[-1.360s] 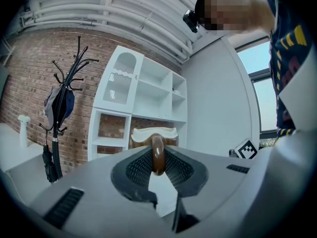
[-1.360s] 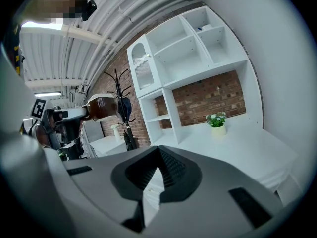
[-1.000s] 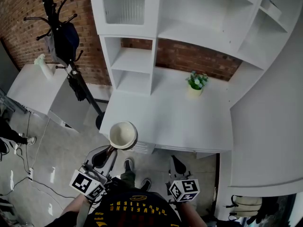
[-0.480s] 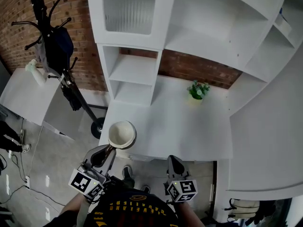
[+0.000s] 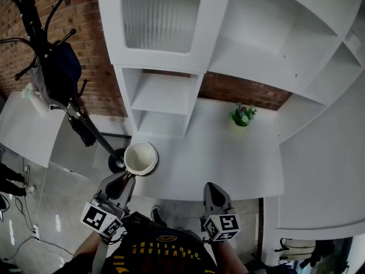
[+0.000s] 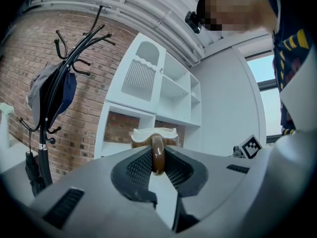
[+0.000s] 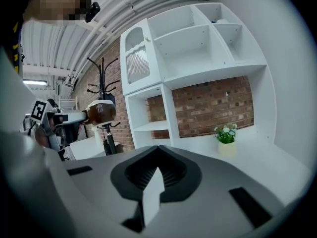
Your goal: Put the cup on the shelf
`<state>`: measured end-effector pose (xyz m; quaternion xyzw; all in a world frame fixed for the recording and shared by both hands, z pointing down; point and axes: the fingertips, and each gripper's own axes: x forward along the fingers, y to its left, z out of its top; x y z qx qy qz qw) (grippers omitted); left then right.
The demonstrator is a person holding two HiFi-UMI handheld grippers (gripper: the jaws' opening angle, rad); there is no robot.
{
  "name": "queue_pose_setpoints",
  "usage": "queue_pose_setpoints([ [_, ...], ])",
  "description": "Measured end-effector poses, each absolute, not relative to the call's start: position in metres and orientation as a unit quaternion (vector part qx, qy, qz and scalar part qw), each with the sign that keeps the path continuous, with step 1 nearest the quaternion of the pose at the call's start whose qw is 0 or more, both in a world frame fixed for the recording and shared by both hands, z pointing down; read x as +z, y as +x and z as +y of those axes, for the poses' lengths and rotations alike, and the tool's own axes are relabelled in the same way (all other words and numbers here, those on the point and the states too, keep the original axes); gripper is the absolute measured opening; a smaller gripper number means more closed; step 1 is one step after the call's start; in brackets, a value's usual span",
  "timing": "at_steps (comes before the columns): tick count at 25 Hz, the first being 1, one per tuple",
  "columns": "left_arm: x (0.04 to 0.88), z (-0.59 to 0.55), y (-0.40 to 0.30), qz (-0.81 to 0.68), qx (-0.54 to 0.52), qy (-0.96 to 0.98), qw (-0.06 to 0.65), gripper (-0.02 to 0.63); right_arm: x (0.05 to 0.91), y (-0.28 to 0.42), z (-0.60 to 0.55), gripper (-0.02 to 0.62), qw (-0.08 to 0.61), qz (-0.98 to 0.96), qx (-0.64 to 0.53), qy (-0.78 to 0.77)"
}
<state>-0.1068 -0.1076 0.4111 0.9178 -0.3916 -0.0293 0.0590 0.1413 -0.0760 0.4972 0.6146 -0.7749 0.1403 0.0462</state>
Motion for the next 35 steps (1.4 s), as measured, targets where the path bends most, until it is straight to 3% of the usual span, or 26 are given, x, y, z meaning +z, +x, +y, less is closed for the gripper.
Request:
queue_pose_setpoints([
  [19, 0.429, -0.185, -0.130, -0.410, -0.026, 0.909, 0.067, 0.048, 0.498, 0.140, -0.143, 0.005, 0.055, -0.768, 0.139, 0.622],
  [35, 0.420, -0.259, -0.079, -0.452, -0.018, 0.890, 0.057, 0.048, 0.495, 0.193, -0.221, 0.005, 0.041, -0.790, 0.142, 0.594],
])
